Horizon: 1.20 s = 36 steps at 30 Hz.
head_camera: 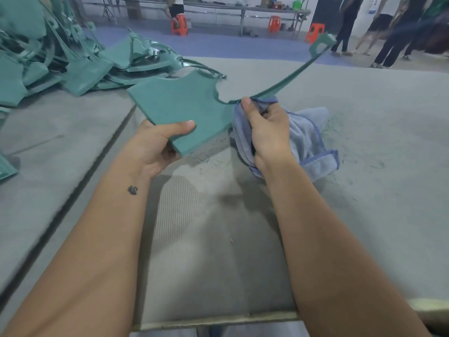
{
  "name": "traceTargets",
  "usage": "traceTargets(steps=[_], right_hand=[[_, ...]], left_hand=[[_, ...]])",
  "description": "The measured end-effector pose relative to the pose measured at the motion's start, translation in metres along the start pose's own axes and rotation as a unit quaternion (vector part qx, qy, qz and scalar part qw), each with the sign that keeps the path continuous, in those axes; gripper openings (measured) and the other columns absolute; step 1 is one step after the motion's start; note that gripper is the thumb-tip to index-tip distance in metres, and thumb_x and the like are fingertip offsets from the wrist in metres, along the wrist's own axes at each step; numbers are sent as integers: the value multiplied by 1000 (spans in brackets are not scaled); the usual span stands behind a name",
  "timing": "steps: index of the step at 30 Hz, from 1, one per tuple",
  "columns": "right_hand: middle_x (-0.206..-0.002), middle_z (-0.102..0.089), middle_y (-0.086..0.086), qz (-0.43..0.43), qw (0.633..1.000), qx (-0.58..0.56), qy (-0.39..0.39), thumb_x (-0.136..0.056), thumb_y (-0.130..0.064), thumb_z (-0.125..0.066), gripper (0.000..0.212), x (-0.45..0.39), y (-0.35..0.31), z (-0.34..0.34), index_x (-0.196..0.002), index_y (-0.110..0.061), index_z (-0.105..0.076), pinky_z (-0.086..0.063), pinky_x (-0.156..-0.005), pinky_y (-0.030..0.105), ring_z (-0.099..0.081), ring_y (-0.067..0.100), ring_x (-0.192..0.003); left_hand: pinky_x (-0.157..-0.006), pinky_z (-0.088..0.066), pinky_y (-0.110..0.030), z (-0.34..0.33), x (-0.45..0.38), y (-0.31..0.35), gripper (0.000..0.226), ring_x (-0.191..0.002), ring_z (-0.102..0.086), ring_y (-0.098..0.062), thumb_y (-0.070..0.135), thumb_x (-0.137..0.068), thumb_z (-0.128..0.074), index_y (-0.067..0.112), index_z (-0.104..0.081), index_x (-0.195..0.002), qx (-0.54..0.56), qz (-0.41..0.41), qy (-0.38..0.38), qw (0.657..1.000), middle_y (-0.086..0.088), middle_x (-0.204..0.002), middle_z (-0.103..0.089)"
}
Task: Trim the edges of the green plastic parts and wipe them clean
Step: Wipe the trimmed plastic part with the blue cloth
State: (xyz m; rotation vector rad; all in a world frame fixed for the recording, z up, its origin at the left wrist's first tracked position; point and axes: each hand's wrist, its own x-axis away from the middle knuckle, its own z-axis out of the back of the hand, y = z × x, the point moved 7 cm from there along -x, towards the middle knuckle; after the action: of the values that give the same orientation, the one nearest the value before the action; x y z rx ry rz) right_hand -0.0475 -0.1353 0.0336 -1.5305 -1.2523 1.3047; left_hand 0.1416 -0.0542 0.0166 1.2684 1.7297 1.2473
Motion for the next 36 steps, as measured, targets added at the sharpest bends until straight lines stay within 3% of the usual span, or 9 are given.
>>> traceTargets(steps=[2,6,12,18,21,24,28,32,36], right_hand=[[-89,-66,19,-10,999,-32,26,-93,-21,-62,23,-5,-2,11,-95,2,-60,-56,-78,42,-65,31,-85],[-114,-61,32,-33,994,-102,39,-96,-18,-56,35,-12,-6,24,-115,12,-53,-50,-93,56,-61,43,-107],[-93,-71,11,-13,981,-178,78,-98,-22,-54,18,-14,-13,38,-91,-9,-64,-55,-88,45,-69,27,-90],[-74,-62,12,0,1000,10,-21,-97,-25,-54,21,-1,-1,-4,-89,-6,-58,-48,-72,40,-58,25,-70],[-94,-67,16,0,995,95,-44,-96,-26,-55,27,5,7,-15,-103,0,-58,-50,-83,38,-65,26,-89],[-103,-67,7,-4,994,94,-50,-91,-25,-64,26,5,10,-13,-106,-6,-54,-51,-85,32,-64,18,-97],[-117,-65,7,-4,993,87,-80,-82,-19,-74,40,12,17,-24,-113,-6,-51,-51,-97,36,-63,18,-109],[-110,-68,8,-3,993,55,-108,-83,-17,-73,35,13,19,-31,-110,-5,-56,-53,-93,42,-66,20,-102],[-89,-68,3,23,997,71,-18,-87,-30,-67,21,4,7,-15,-92,-11,-59,-54,-82,35,-66,15,-85]], left_hand=[[-51,-54,-21,10,3,3,23,-68,-72,-9,-2,-81,-67,19,-66,-89,6,13,12,1000,7,-77,-75],[-44,-47,-14,20,7,1,22,-57,-68,-5,-2,-83,-65,20,-63,-86,-13,49,18,999,9,-68,-72],[-44,-38,-11,25,5,-1,21,-56,-64,-5,-1,-83,-64,21,-61,-84,-37,64,27,997,10,-66,-70],[-47,-48,-16,6,2,-8,17,-60,-67,-4,5,-86,-65,21,-63,-91,20,60,21,998,11,-72,-72],[-50,-50,-17,-1,0,-9,19,-65,-70,-4,5,-86,-65,21,-64,-96,19,20,26,999,11,-79,-74],[-52,-51,-17,-9,1,-13,16,-67,-70,-4,8,-87,-66,23,-66,-95,-1,-4,16,1000,12,-82,-74],[-57,-54,-21,-21,1,-16,16,-77,-72,-8,7,-89,-65,19,-68,-98,8,-31,-4,999,7,-89,-76],[-69,-57,-24,-24,-1,-17,18,-87,-71,-10,7,-89,-65,18,-69,-102,26,-37,-13,999,6,-96,-76],[-65,-57,-25,-21,-2,-12,19,-86,-72,-10,6,-87,-66,20,-68,-100,6,-42,-16,999,7,-96,-75]])
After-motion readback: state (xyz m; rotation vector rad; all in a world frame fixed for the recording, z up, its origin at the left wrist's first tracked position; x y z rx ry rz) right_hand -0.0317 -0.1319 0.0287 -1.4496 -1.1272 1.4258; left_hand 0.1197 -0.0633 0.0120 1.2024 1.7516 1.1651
